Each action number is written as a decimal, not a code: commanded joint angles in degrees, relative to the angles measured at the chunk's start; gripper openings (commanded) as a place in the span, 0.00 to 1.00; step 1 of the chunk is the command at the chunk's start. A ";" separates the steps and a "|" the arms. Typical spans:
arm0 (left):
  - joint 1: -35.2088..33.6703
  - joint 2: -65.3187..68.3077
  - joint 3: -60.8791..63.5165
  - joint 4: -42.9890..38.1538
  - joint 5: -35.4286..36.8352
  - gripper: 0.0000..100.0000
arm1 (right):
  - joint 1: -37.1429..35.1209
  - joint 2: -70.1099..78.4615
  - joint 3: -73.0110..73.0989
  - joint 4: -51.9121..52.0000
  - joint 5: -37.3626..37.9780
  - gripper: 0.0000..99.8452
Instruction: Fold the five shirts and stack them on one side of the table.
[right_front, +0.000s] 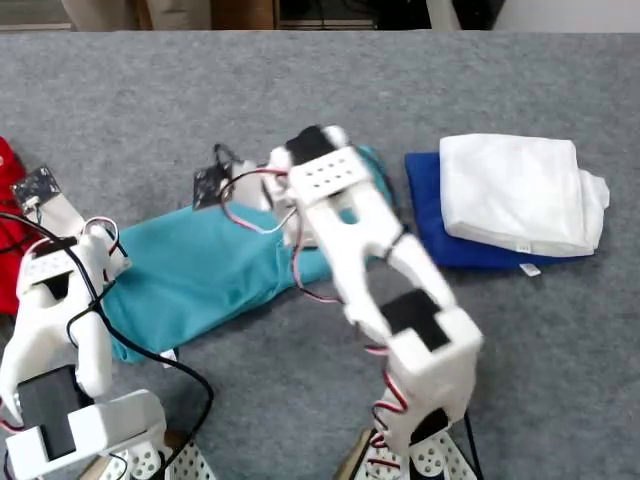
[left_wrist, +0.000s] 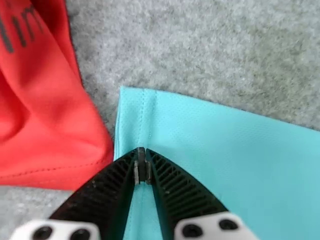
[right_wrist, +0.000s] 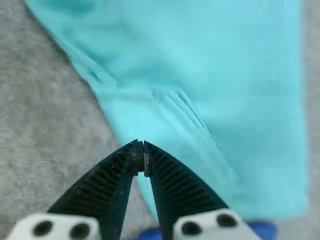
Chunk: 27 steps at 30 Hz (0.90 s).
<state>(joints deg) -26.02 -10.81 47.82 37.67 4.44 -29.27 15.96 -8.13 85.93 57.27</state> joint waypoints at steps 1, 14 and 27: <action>-0.97 -0.84 -9.05 11.96 0.09 0.02 | 5.23 -9.89 -2.95 0.62 -3.16 0.00; -8.09 -0.75 -21.36 45.19 -1.49 0.17 | 23.16 -9.27 0.22 -21.36 -12.13 0.00; -8.62 -0.31 -8.35 28.57 -3.25 0.17 | 26.59 2.86 7.34 -47.47 -32.09 0.00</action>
<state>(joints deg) -34.73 -10.81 38.07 70.29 1.54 -4.84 18.86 -0.92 43.21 28.88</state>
